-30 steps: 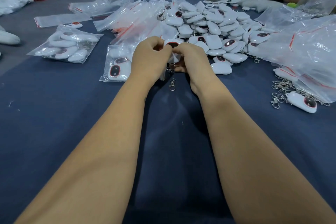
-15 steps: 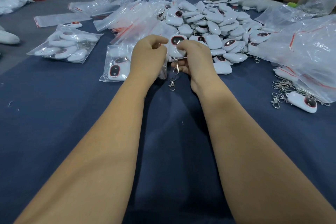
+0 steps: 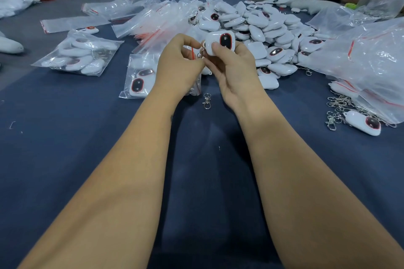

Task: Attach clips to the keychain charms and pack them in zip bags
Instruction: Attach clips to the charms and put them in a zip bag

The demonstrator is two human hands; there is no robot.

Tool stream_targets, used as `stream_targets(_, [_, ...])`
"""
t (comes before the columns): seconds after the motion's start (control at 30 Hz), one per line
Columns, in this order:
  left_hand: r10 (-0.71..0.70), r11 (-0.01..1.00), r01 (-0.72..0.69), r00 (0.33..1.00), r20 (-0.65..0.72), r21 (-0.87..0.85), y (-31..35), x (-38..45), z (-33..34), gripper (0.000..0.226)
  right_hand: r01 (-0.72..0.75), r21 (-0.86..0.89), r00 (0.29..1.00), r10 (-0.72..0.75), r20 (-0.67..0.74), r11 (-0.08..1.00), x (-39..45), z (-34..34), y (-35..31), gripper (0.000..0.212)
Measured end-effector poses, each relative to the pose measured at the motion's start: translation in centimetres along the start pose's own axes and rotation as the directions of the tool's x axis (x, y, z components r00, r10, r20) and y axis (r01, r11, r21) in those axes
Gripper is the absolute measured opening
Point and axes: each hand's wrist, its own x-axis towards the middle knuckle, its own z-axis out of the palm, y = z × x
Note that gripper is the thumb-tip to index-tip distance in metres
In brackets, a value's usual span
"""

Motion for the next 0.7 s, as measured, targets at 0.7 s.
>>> stream_targets(0.7, [0.111,0.994,-0.112,0.989,-0.098,-0.008,0.9,-0.3,-0.2,0.027,0.161,-0.690,0.987,-0.114,0.114,0.706,-0.6,-0.1,0.9,0.006])
